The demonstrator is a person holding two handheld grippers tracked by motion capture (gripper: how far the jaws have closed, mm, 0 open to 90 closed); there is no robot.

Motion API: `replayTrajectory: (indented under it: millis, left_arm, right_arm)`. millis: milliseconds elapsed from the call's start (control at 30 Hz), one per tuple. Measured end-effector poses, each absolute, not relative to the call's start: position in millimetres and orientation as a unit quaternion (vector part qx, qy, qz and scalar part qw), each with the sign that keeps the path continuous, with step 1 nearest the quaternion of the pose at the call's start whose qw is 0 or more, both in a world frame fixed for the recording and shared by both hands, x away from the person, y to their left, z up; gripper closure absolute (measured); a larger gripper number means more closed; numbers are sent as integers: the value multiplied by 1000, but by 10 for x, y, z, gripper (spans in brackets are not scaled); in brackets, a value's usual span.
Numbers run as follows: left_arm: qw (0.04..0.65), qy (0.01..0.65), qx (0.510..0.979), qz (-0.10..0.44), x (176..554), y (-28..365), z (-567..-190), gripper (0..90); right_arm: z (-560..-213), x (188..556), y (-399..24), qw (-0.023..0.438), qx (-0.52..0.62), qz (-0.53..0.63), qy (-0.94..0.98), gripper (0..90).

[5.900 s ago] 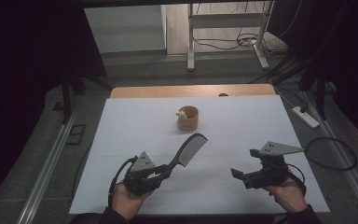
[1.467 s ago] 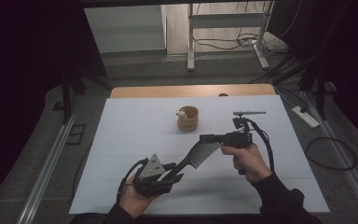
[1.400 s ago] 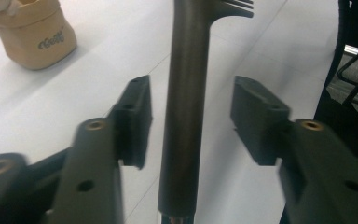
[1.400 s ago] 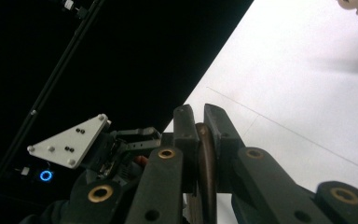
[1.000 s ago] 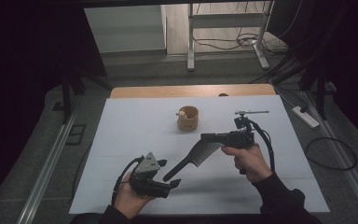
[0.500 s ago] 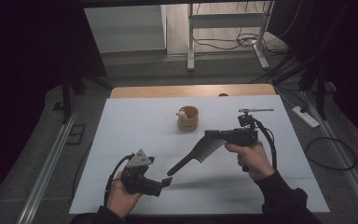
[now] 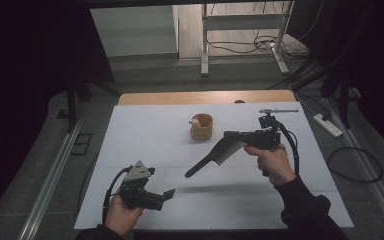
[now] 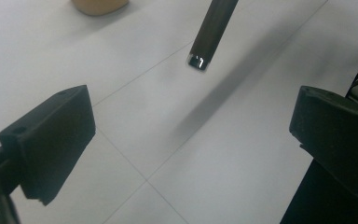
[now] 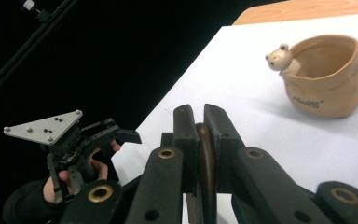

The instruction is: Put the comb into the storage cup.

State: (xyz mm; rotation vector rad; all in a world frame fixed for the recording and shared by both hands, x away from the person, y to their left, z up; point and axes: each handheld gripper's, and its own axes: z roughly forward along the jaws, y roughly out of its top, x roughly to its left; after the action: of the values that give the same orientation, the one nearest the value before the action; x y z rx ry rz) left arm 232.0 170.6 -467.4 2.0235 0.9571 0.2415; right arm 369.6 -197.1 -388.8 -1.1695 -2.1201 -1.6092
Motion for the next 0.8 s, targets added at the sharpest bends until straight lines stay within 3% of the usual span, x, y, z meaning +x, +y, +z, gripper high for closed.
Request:
replayTrajectory:
  millis: [800]
  left_arm:
    - [429, 439, 782, 110, 2142, 2154, -4730, 0]
  right_arm:
    - [-3656, 3901, -2127, 53, -425, -552, -715, 842]
